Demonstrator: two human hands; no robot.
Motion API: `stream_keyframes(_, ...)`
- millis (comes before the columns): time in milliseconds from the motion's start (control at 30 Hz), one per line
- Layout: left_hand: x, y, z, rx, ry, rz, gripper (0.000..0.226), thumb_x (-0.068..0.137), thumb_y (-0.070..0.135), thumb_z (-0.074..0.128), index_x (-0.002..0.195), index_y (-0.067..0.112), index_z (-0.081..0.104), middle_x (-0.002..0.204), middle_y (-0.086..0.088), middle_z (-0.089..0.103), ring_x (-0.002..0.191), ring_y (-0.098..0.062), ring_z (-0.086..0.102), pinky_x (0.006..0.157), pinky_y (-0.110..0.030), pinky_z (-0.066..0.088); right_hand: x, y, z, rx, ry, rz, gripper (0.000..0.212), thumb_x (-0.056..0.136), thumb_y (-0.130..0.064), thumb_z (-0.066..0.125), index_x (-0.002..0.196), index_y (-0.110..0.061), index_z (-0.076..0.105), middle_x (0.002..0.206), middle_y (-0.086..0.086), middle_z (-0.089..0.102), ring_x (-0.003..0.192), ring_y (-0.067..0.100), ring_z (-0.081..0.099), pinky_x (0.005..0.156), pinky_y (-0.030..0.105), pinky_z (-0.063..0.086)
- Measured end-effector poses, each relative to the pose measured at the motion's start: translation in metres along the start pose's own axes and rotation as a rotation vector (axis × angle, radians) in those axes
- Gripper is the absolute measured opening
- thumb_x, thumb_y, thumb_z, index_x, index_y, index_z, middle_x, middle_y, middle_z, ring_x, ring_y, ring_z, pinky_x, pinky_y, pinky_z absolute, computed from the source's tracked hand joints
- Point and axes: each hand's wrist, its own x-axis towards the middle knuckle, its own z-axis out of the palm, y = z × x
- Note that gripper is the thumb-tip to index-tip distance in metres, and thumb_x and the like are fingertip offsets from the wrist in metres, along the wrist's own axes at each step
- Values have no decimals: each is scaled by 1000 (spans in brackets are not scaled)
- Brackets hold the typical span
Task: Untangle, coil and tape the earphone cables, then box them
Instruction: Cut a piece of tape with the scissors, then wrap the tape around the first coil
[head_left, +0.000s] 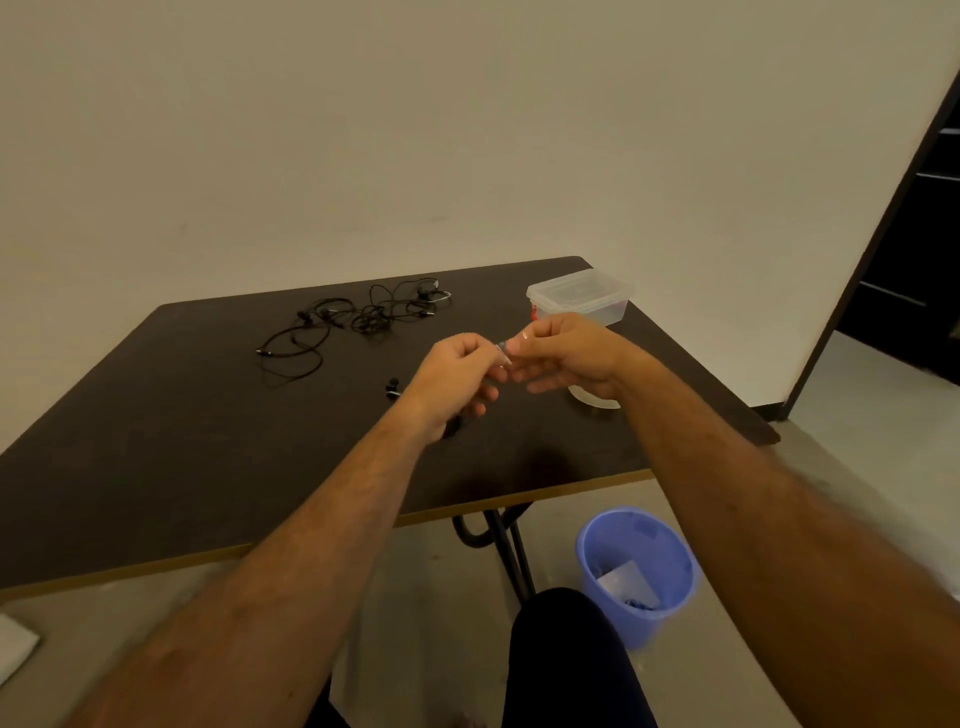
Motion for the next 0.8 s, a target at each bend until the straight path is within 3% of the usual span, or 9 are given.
stream_keyframes(67, -1, -4, -19, 20, 38, -18, 8, 93, 20, 61, 91, 14, 65, 85, -2, 64, 64, -8, 56, 52, -21, 45, 5, -5, 9, 19, 45, -10, 15, 89, -21, 70, 97, -7, 71, 88, 5, 75, 84, 17, 71, 86, 40, 58)
stream_keyframes(233, -7, -11, -51, -99, 141, -92, 19, 93, 27, 66, 104, 13, 72, 89, 1, 65, 63, -4, 54, 51, -17, 45, 16, -18, 37, -45, 131, -40, 9, 89, -22, 71, 86, -14, 72, 80, -1, 74, 69, 8, 68, 77, 34, 57)
stream_keyframes(367, -3, -26, -55, -149, 282, -44, 22, 95, 22, 64, 114, 13, 68, 97, -4, 69, 63, -4, 55, 49, -18, 43, 25, -19, 56, -64, 238, -63, 12, 90, -21, 70, 90, -9, 72, 82, 3, 73, 68, 9, 66, 75, 34, 58)
stream_keyframes(467, -1, -44, -61, 176, 426, 16, 37, 95, 25, 64, 131, 17, 59, 108, -2, 69, 81, -8, 61, 68, -24, 50, 27, -16, 55, -20, 345, -63, 11, 92, -19, 67, 84, -12, 68, 83, 6, 71, 68, 11, 64, 73, 34, 59)
stream_keyframes(533, -4, -53, -62, 598, 387, 44, 38, 96, 30, 61, 131, 17, 61, 121, -2, 66, 103, -13, 61, 86, -25, 46, 27, -11, 52, -16, 364, -50, 13, 93, -19, 67, 81, -14, 66, 85, 7, 71, 69, 12, 64, 73, 34, 58)
stream_keyframes(567, -4, -56, -61, 733, 341, 60, 36, 98, 32, 58, 131, 17, 62, 125, -3, 62, 109, -15, 59, 87, -25, 43, 26, -10, 51, -22, 366, -43, 13, 93, -20, 66, 81, -14, 66, 87, 8, 72, 70, 12, 64, 73, 34, 58)
stream_keyframes(667, -5, -62, -51, 891, 215, 92, 35, 101, 34, 51, 129, 17, 62, 126, -2, 53, 107, -16, 56, 84, -25, 41, 27, -5, 50, -22, 375, -29, 14, 93, -21, 66, 82, -14, 67, 90, 10, 72, 72, 13, 65, 73, 34, 58)
stream_keyframes(800, -5, -62, -40, 994, 102, 128, 33, 103, 32, 46, 126, 15, 63, 128, -3, 49, 109, -18, 56, 93, -31, 46, 27, 0, 51, -23, 371, -23, 13, 94, -21, 65, 83, -13, 68, 90, 10, 72, 72, 14, 65, 68, 29, 57)
